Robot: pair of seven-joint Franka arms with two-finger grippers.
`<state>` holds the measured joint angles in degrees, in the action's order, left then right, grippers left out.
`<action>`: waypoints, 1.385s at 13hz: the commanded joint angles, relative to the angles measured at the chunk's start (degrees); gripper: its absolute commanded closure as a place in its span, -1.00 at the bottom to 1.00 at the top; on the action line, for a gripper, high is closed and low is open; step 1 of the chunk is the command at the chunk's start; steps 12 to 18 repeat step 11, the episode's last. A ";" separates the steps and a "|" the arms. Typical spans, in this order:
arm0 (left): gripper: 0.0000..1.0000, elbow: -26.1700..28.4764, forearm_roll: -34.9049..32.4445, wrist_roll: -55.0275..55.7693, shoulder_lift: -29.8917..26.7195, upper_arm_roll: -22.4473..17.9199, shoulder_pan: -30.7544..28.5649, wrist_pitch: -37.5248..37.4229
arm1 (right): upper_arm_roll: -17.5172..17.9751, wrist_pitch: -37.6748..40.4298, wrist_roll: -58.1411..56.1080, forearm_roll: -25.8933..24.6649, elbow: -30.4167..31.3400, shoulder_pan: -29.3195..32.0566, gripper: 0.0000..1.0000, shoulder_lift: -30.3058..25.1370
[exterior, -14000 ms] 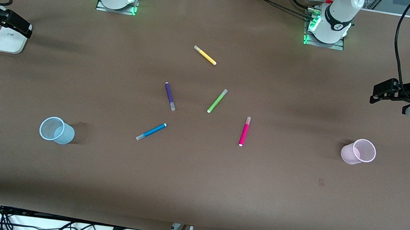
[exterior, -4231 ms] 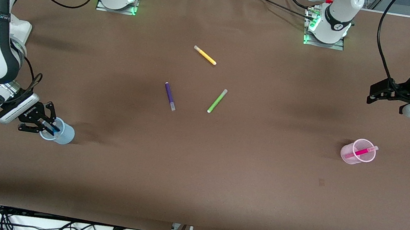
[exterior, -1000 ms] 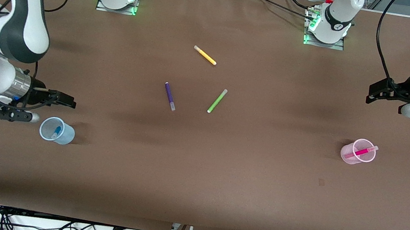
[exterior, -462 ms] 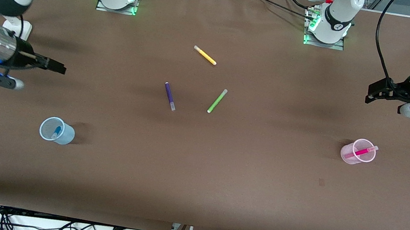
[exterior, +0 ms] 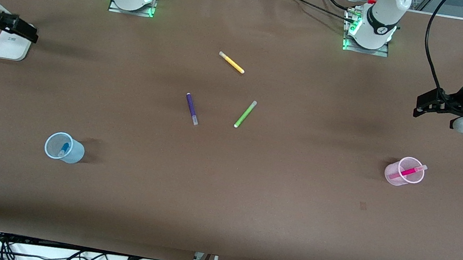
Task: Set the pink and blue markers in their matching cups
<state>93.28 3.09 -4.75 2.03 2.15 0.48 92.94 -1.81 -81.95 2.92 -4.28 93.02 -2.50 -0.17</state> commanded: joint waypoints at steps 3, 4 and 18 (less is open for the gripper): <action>-1.00 1.20 -1.94 -1.22 -1.68 -0.21 -0.39 -1.89 | 1.90 2.76 -6.08 -0.29 -2.76 0.48 -0.99 0.08; -1.00 1.20 -1.95 -1.22 -1.68 -0.13 -0.39 -1.89 | 1.46 2.76 -5.99 1.19 -2.93 0.47 -0.99 0.43; -1.00 1.11 -1.95 -1.14 -1.59 0.05 -0.30 -1.80 | 1.28 2.93 -5.99 3.05 -4.34 0.83 -0.99 1.31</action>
